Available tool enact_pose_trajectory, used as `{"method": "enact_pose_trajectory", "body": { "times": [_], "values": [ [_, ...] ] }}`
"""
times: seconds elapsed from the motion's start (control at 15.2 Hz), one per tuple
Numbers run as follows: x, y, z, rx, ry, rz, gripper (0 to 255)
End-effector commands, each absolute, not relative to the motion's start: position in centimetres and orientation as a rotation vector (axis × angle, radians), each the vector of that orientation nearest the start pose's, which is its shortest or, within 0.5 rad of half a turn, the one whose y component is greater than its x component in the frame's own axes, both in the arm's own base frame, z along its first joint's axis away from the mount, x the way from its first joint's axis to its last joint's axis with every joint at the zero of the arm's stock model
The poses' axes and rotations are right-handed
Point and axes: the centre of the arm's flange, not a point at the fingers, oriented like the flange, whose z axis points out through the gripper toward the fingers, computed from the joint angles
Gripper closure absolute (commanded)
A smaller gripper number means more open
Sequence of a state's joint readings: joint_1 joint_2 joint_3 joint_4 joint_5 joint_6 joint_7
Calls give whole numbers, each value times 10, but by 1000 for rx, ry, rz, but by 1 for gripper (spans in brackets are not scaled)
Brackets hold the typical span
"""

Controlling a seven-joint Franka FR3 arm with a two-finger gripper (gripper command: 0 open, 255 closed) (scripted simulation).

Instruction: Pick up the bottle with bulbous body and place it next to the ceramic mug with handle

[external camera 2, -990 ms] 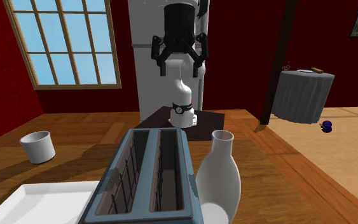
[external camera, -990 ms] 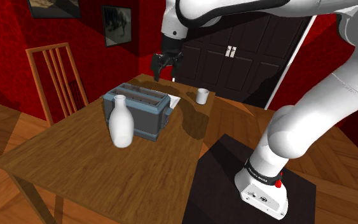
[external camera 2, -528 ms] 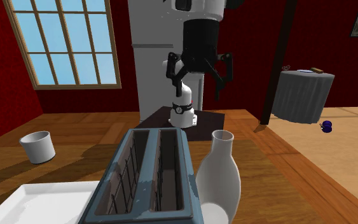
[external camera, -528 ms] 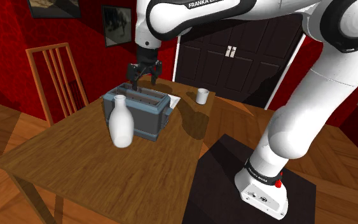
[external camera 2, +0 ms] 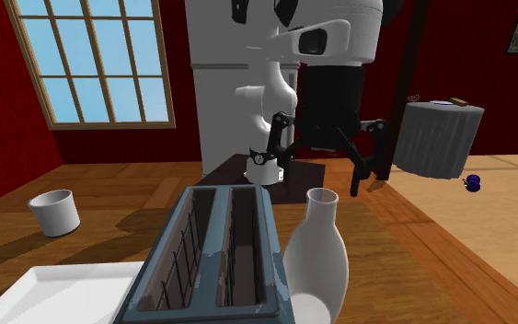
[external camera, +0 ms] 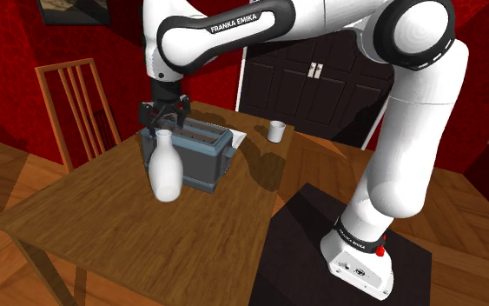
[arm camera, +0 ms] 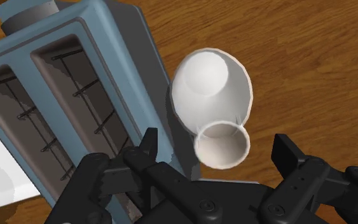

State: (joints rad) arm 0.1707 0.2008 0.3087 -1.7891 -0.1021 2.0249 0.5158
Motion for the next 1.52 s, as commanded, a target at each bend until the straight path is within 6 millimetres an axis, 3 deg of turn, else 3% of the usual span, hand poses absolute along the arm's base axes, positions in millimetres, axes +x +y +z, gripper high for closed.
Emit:
{"method": "enact_pose_trajectory", "body": {
  "times": [0.0,0.4,0.86,0.92,1.45],
  "values": [
    [560,278,436,-3148,2,-86,0],
    [561,277,407,-3148,1,-86,0],
    [561,277,407,-3148,2,-86,0],
    [561,277,407,-3148,2,-86,255],
    [561,277,407,-3148,2,-86,255]
  ]
}}
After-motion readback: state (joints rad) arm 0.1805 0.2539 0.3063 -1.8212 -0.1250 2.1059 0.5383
